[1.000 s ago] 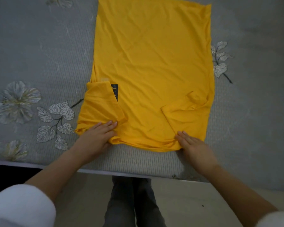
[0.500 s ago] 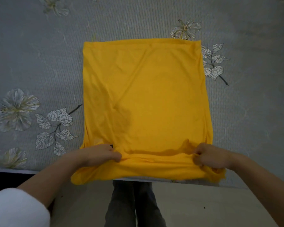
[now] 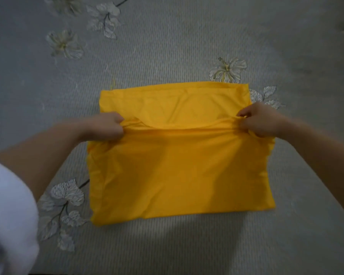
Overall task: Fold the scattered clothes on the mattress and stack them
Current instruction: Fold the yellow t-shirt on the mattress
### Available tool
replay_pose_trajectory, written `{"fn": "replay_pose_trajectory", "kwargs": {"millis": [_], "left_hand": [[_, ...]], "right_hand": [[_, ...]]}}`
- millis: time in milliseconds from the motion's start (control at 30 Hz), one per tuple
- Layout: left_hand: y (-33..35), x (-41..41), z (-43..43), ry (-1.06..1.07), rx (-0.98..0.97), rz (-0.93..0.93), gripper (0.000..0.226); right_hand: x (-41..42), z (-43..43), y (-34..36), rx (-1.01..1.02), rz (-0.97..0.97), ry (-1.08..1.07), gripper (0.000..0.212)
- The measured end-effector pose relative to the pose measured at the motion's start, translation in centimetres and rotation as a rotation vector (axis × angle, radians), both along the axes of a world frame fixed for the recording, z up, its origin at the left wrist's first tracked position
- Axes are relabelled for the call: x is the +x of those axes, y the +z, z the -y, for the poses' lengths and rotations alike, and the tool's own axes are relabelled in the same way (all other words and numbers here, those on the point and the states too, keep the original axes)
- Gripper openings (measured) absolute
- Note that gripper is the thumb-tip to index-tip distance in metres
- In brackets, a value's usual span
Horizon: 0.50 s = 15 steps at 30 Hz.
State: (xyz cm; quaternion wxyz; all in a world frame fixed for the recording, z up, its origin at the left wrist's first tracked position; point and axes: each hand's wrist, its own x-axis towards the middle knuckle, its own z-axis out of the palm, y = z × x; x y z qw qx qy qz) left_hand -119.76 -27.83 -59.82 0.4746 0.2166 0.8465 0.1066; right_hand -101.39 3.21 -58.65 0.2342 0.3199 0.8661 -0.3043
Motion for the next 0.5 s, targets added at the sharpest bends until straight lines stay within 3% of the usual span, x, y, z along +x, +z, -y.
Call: {"fn": "replay_pose_trajectory", "kwargs": {"millis": [67, 167, 267, 400, 500], "left_hand": [[-0.4, -2.3, -1.5, 0.035, 0.053, -0.250, 0.020], [-1.2, -4.0, -2.8, 0.297, 0.243, -0.546, 0.038], [-3.4, -2.6, -1.7, 0.415, 0.235, -0.617, 0.058], [-6.9, 1.6, 1.8, 0.415, 0.188, -0.660, 0.064], [-8.9, 6.5, 4.3, 0.344, 0.186, -0.677, 0.064]], "right_hand": [[-2.6, -0.7, 0.2, 0.050, -0.080, -0.054, 0.035], [-4.6, -1.1, -1.0, 0.154, -0.285, -0.216, 0.043], [-3.4, -0.4, -3.2, 0.312, -0.348, -0.276, 0.055], [2.4, 2.1, -5.9, 0.327, -0.294, -0.240, 0.054], [7.8, 4.6, -7.3, 0.330, -0.260, -0.242, 0.067]]}}
